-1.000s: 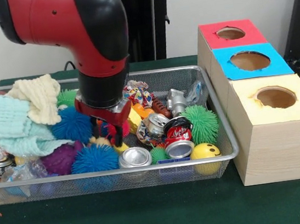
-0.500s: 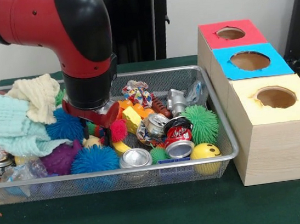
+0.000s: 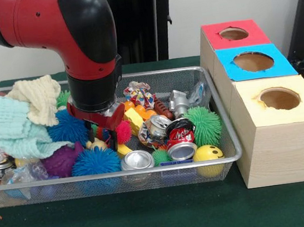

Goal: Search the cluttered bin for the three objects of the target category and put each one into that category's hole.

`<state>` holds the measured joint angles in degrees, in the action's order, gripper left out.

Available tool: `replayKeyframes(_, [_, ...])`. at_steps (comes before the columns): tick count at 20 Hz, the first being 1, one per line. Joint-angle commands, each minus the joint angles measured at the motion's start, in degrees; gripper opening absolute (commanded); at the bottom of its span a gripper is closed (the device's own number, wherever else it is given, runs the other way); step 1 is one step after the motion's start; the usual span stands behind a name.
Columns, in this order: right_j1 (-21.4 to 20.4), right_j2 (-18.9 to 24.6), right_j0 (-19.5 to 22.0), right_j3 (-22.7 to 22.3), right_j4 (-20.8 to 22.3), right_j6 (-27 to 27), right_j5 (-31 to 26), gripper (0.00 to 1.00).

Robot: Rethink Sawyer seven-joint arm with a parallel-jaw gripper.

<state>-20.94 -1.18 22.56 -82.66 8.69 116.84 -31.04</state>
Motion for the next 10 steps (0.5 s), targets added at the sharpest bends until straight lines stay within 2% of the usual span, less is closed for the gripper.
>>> replayKeyframes(1, [5.2, 3.47, 0.98, 1.4, 2.83, -0.05, 3.04, 1.0])
replayKeyframes(5, [8.41, 3.44, 1.31, 2.63, 3.79, 0.09, 6.56, 1.0])
replayKeyframes(10, [10.56, 3.9, 2.5, 4.25, 4.56, -1.63, 7.63, 1.0])
